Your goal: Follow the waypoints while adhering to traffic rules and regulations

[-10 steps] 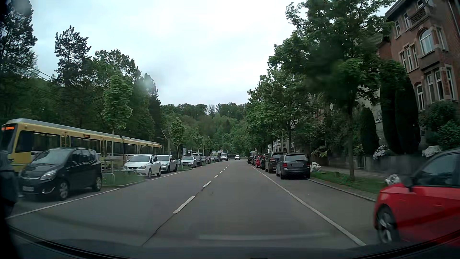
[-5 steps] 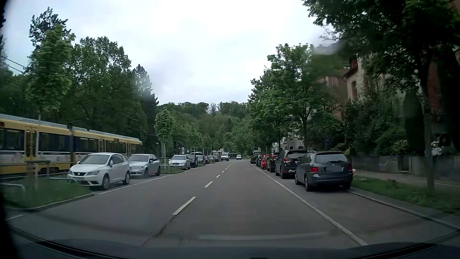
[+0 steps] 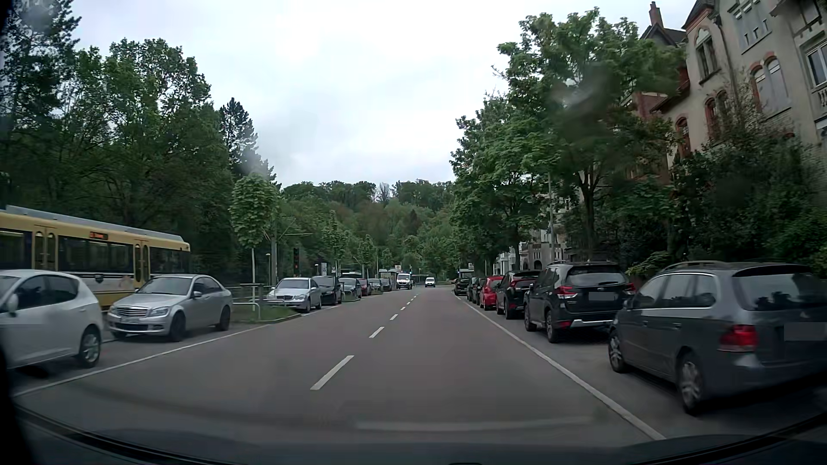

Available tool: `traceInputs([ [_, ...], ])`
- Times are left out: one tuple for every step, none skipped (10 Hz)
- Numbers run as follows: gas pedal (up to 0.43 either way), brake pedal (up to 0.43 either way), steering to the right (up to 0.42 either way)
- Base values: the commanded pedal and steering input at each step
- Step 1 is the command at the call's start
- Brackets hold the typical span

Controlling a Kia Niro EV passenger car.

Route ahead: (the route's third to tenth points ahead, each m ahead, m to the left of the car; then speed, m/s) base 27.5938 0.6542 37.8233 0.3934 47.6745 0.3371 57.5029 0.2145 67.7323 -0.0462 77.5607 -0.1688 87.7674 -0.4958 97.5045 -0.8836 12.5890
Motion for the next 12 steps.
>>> traceInputs([
  [0.059,0.0,0.001],
  [0.059,0.0,0.003],
  [0.059,0.0,0.003],
  [0.059,0.0,0.003],
  [0.059,0.0,-0.001],
  [0.059,0.0,-0.001],
  [0.059,0.0,-0.001],
  [0.059,0.0,-0.001],
  [0.059,0.0,-0.001],
  [0.059,0.0,-0.001],
  [0.047,0.0,-0.001],
  [0.039,0.0,-0.001],
])
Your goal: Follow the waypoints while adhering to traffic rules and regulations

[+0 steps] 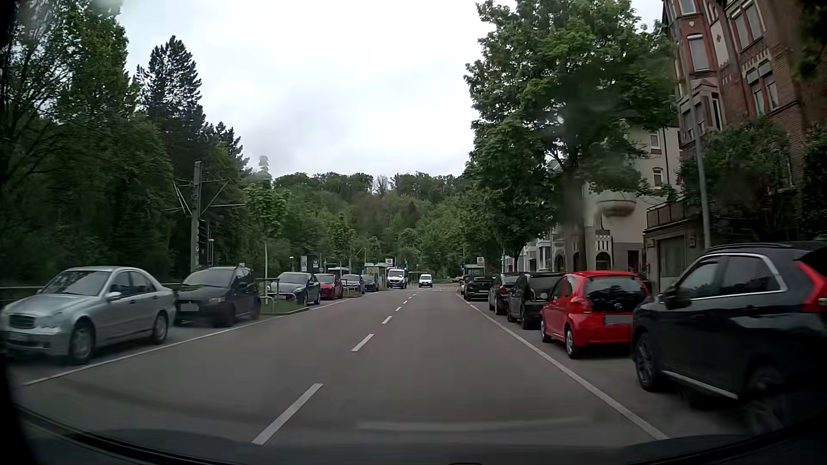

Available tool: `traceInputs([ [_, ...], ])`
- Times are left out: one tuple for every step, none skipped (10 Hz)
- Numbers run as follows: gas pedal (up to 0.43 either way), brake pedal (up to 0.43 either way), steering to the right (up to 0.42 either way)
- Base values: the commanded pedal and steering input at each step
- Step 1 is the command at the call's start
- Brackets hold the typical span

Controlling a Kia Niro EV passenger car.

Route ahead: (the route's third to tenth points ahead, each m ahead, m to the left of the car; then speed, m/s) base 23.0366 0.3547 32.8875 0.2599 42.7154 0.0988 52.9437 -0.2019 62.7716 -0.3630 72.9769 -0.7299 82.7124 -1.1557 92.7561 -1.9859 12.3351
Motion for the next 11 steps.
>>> traceInputs([
  [0.039,0.0,-0.001],
  [0.028,0.0,-0.001],
  [0.028,0.0,-0.001],
  [0.028,0.0,-0.001],
  [0.028,0.0,-0.002],
  [0.028,0.0,-0.001],
  [0.028,0.0,-0.002],
  [0.028,0.0,-0.002],
  [0.028,0.0,-0.002],
  [0.028,0.0,-0.002],
  [0.028,0.0,0.0],
])
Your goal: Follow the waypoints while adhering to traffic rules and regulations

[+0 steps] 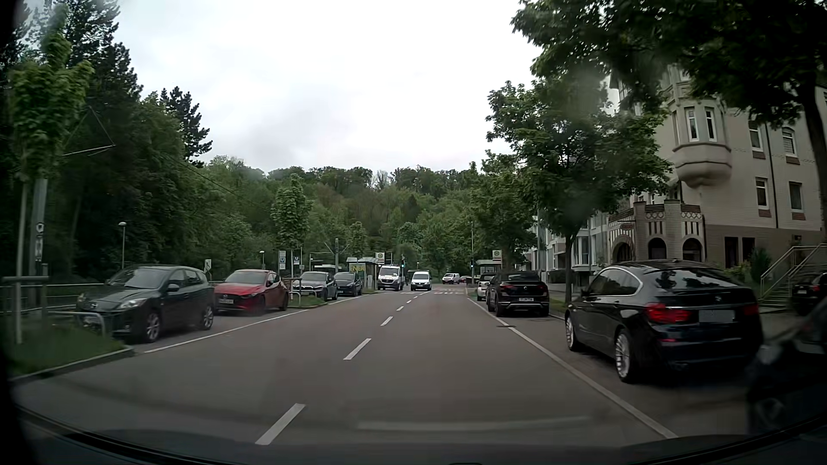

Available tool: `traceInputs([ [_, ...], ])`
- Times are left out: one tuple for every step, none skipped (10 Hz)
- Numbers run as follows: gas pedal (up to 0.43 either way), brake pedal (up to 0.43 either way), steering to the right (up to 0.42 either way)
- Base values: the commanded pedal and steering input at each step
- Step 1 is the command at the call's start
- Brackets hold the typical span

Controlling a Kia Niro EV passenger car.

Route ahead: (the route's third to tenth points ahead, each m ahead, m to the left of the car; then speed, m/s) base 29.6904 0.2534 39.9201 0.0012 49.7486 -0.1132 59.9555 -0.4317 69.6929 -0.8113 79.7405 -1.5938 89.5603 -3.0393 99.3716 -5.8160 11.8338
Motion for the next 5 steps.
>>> traceInputs([
  [0.028,0.0,0.0],
  [0.028,0.0,0.0],
  [0.039,0.0,0.0],
  [0.039,0.0,0.0],
  [0.039,0.0,0.001],
])
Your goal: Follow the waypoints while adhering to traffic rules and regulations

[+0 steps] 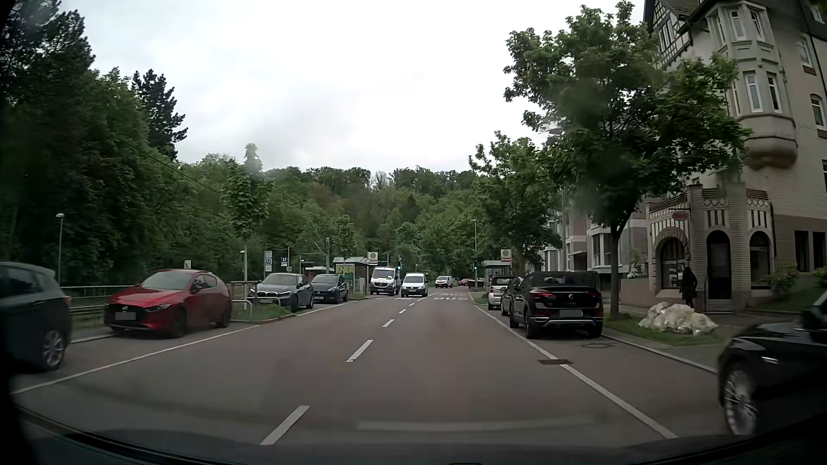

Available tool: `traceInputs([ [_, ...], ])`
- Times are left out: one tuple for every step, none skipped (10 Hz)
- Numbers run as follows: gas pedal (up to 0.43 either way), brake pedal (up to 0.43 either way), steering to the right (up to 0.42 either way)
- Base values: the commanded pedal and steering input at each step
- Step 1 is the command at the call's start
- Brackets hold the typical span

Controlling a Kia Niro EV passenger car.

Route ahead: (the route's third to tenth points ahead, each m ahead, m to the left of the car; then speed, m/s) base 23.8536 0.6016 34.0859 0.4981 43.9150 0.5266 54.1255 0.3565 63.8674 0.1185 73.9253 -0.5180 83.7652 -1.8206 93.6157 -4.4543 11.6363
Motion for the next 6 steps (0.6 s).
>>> traceInputs([
  [0.039,0.0,0.005],
  [0.039,0.0,0.01],
  [0.047,0.0,0.014],
  [0.047,0.0,0.013],
  [0.059,0.0,0.011],
  [0.059,0.0,0.011],
])
